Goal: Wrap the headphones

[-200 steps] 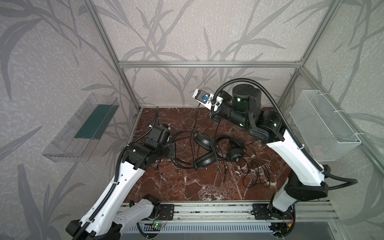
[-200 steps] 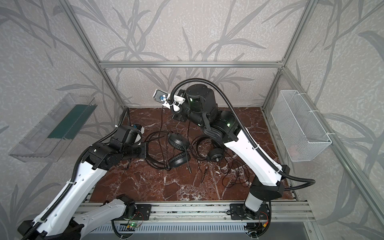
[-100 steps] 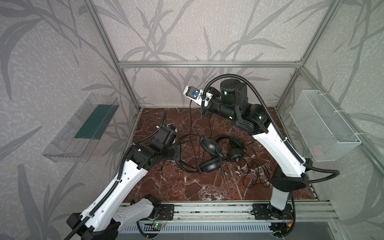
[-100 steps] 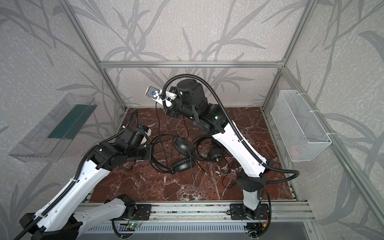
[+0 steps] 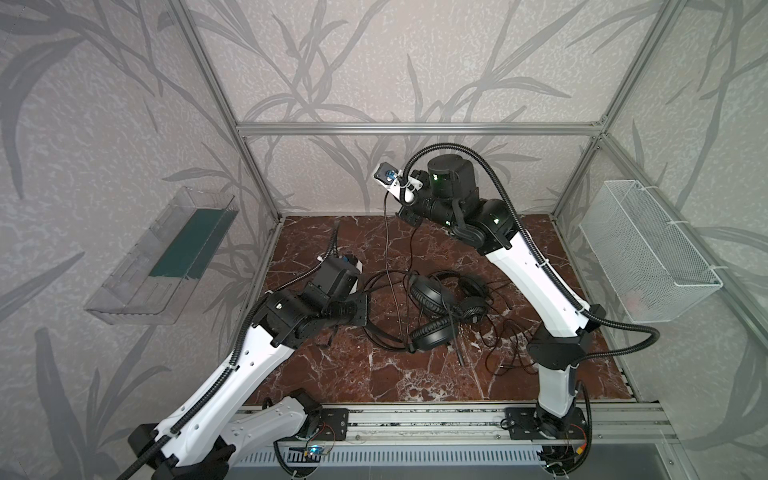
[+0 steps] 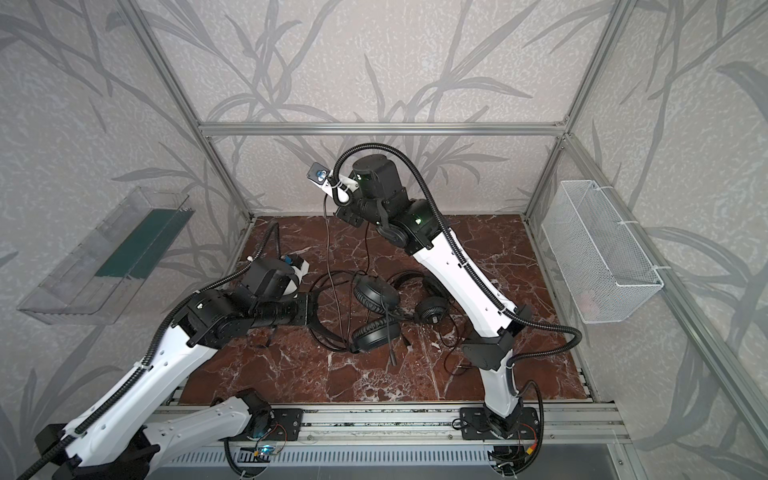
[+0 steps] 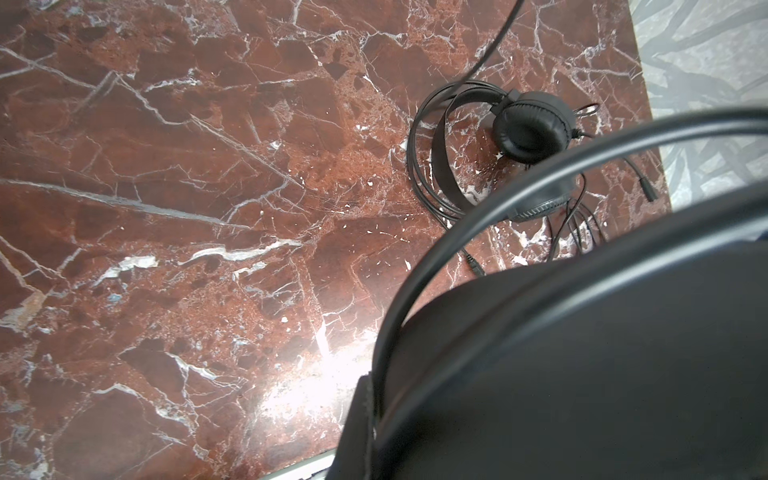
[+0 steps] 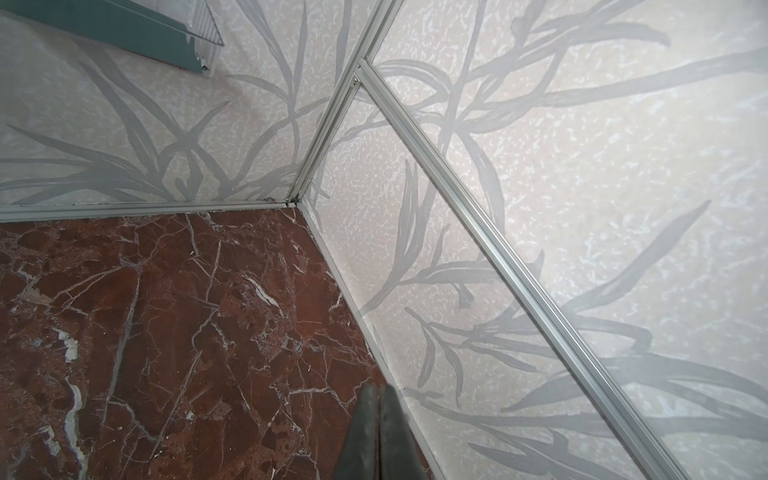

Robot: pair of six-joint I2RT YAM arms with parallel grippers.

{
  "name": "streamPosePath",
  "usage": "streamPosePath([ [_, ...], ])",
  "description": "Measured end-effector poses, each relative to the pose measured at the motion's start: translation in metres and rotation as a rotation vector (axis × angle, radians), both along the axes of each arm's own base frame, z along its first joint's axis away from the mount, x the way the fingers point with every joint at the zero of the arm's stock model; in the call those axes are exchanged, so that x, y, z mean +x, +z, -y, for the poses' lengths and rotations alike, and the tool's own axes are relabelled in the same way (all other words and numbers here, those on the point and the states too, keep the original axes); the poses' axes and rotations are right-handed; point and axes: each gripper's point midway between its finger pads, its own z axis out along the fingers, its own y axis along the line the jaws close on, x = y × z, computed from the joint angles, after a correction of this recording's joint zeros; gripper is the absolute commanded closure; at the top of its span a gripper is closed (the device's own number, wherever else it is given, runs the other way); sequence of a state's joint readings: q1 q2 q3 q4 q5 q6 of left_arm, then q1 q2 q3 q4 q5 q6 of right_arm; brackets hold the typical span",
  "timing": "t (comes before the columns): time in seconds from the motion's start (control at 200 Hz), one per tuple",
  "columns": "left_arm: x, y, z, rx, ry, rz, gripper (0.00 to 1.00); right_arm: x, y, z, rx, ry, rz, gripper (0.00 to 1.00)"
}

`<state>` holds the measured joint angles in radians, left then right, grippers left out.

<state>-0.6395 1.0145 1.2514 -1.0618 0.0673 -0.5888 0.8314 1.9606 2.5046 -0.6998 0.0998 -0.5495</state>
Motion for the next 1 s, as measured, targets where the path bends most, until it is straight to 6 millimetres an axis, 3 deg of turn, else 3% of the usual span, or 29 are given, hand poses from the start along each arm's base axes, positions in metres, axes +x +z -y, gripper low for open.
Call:
streamPosePath([
  [0.14,-0.004,0.013,0.004,-0.060,0.005,0.003,1.00,0.011,-0.001,0.009,0.023,-0.037,-0.010,1.00],
  [0.28,-0.011,0.048,0.005,-0.151,-0.003,0.070,1.00,0.045,-0.019,0.039,0.039,-0.125,-0.079,1.00],
  [0.42,-0.019,0.080,0.000,-0.222,-0.004,0.141,1.00,0.066,-0.041,0.054,0.053,-0.170,-0.139,1.00],
  [0.525,-0.021,0.089,-0.005,-0.227,0.010,0.162,1.00,0.069,-0.058,0.047,0.073,-0.148,-0.192,1.00],
  [0.72,-0.021,0.086,-0.008,-0.214,0.024,0.155,1.00,0.065,-0.091,0.030,0.121,-0.066,-0.306,1.00],
  [0.82,-0.020,0.088,-0.008,-0.221,0.037,0.158,1.00,0.062,-0.121,0.023,0.134,-0.040,-0.374,1.00],
  [0.94,-0.019,0.096,-0.011,-0.231,0.050,0.178,1.00,0.052,-0.162,0.019,0.151,-0.009,-0.454,0.92],
  [0.999,-0.018,0.100,-0.012,-0.234,0.062,0.188,1.00,0.047,-0.173,0.018,0.173,0.008,-0.475,0.88],
])
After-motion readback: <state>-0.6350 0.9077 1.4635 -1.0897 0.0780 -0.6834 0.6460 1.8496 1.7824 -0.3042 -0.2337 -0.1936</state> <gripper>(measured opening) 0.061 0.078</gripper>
